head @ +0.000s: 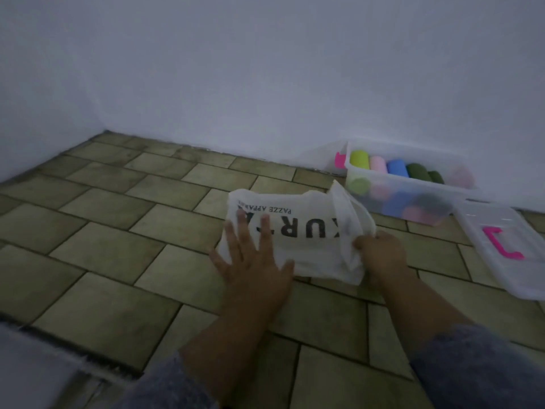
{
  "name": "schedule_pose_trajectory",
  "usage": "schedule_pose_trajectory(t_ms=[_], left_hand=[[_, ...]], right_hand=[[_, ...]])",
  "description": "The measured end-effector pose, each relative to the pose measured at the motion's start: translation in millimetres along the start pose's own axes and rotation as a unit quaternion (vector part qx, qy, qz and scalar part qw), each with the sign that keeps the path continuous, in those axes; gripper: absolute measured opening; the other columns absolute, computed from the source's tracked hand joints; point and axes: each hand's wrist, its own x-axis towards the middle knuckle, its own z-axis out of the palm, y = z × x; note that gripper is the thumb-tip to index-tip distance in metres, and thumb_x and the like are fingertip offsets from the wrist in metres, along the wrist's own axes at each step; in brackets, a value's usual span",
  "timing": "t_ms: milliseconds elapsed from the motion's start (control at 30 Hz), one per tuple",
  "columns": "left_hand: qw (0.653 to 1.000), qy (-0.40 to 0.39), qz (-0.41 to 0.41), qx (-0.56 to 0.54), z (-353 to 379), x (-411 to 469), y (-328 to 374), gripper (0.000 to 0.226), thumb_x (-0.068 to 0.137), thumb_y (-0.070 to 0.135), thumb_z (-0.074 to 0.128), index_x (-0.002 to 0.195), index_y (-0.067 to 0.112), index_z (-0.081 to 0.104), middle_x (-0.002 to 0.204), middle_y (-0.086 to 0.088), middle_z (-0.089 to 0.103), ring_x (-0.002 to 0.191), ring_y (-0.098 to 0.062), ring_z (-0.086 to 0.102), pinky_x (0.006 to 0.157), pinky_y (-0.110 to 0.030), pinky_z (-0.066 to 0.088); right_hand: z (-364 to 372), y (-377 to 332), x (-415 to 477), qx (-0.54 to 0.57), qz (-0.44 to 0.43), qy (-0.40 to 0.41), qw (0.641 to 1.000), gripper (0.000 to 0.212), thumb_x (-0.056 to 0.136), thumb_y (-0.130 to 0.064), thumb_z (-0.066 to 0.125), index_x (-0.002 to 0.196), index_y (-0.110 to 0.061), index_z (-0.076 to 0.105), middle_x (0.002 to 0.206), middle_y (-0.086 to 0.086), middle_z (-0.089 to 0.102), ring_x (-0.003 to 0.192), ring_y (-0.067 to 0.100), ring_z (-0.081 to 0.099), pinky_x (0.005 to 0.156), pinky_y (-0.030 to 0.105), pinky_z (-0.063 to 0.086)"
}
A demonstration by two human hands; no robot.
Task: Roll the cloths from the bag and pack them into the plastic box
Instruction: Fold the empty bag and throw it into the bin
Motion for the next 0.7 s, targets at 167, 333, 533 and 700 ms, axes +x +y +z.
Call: schedule_pose_trajectory(t_ms=[167, 333, 533, 700], left_hand=[[0.869, -0.122, -0.292, -0.379, -18.7, 36.9, 11.6, 0.103, 0.081, 0.054, 0.062, 0.150, 0.020, -0.006, 0.157, -0.012, 0.009, 0.141, -0.032, 0.020, 0.112, -0.048, 0.025], [0.840, -0.148, -0.180, -0.490, -14.6, 46.5, 72.6, 0.109, 0.069, 0.056, 0.072, 0.149, 0.029, 0.002, 0.151, -0.008, 0.027, 0.130, -0.030, 0.038, 0.097, -0.043, 0.041], [0.933, -0.210, -0.014, -0.291, 23.5, 8.8, 96.9, 0.102, 0.081, 0.035, 0.064, 0.148, 0.025, -0.012, 0.153, -0.010, 0.018, 0.134, -0.031, 0.032, 0.107, -0.043, 0.034], [0.957, -0.180, 0.177, -0.140, 43.3, -17.6, 73.5, 0.086, 0.090, 0.032, 0.050, 0.149, 0.024, -0.011, 0.154, -0.005, 0.024, 0.136, -0.027, 0.031, 0.113, -0.051, 0.020]], right_hand=[[-12.5, 21.9, -32.1, -0.036, -0.200, 0.079, 0.976, 0.040, 0.082, -0.005, 0.053, 0.119, -0.016, 0.061, 0.101, 0.013, 0.059, 0.092, 0.029, 0.056, 0.078, 0.035, 0.048], [1.8, 43.1, -63.1, -0.340, -0.408, -0.028, 0.847, 0.047, 0.085, -0.016, 0.058, 0.131, -0.025, 0.055, 0.141, 0.008, 0.045, 0.124, 0.028, 0.044, 0.100, 0.039, 0.040], [-7.2, 63.2, -83.0, -0.108, -0.276, -0.150, 0.943, 0.015, 0.087, -0.014, 0.057, 0.091, -0.013, 0.072, 0.094, 0.008, 0.071, 0.088, 0.025, 0.063, 0.079, 0.037, 0.051], [-52.5, 40.2, -37.4, 0.134, -0.141, 0.115, 0.974, 0.008, 0.074, -0.022, 0.059, 0.081, -0.018, 0.057, 0.079, 0.002, 0.059, 0.074, 0.021, 0.054, 0.063, 0.031, 0.043]])
